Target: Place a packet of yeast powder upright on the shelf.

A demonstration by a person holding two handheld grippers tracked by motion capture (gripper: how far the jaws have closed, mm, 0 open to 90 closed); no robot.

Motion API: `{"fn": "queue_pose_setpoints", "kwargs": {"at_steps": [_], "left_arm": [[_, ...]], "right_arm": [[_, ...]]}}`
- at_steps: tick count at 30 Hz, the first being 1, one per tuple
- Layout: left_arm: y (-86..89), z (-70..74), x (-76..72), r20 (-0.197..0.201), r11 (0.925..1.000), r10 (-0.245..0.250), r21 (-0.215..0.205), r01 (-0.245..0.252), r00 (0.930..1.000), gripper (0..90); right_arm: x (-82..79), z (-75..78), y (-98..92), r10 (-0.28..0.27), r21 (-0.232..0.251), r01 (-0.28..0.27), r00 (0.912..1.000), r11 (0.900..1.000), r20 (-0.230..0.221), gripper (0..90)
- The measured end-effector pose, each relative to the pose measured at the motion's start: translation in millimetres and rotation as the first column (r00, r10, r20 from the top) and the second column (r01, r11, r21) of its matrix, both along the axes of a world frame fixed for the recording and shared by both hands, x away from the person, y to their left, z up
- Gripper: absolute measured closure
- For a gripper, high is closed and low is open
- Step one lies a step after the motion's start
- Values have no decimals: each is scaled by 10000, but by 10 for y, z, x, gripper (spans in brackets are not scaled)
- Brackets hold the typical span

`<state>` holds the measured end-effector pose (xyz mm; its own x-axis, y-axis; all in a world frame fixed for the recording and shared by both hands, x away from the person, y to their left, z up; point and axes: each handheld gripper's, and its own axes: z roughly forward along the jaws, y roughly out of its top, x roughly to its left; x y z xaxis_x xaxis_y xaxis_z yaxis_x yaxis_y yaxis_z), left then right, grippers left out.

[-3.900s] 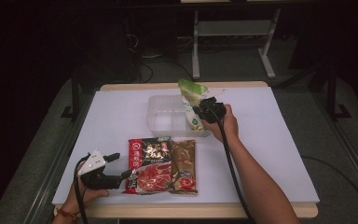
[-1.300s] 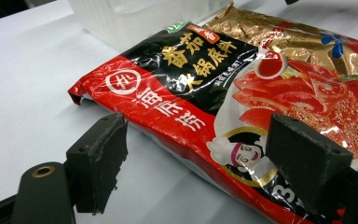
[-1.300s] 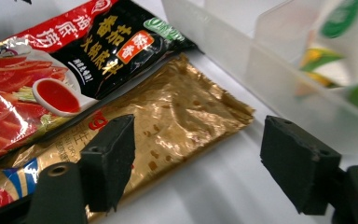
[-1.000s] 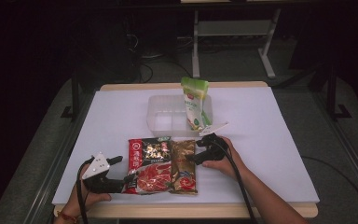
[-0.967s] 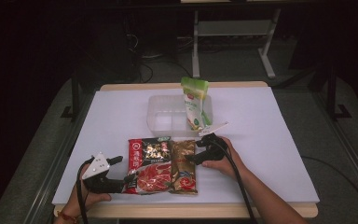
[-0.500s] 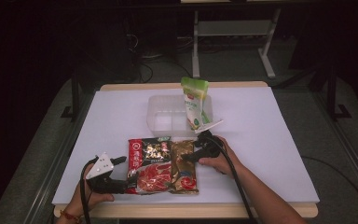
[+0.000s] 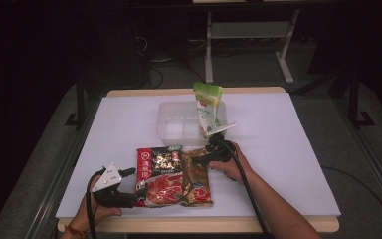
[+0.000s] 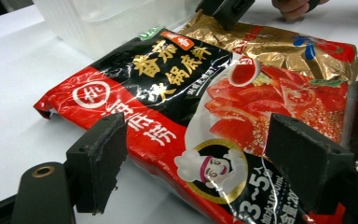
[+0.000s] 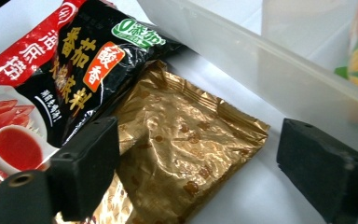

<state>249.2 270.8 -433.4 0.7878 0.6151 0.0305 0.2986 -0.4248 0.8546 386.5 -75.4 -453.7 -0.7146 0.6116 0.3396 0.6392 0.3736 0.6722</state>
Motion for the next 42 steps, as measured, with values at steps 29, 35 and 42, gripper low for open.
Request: {"fn": "queue_pose_setpoints", "kwargs": {"at_steps": [29, 35, 42], "left_arm": [[-158, 65, 27, -350, 9995, -317, -55, 316, 9989, 203], [-353, 102, 81, -605, 9959, -893, 84, 900, 9942, 203], [-546, 146, 165, -834, 9893, -1453, 34, 1461, 9859, 203]], "right_arm": [[-233, 207, -234, 279, -34, -277, 9870, 9996, 1585, 888], [-370, 361, -384, 302, 364, -386, 9780, 9986, 2065, 892], [-489, 505, -429, 449, 614, -652, 9570, 9960, 2866, 893]]}}
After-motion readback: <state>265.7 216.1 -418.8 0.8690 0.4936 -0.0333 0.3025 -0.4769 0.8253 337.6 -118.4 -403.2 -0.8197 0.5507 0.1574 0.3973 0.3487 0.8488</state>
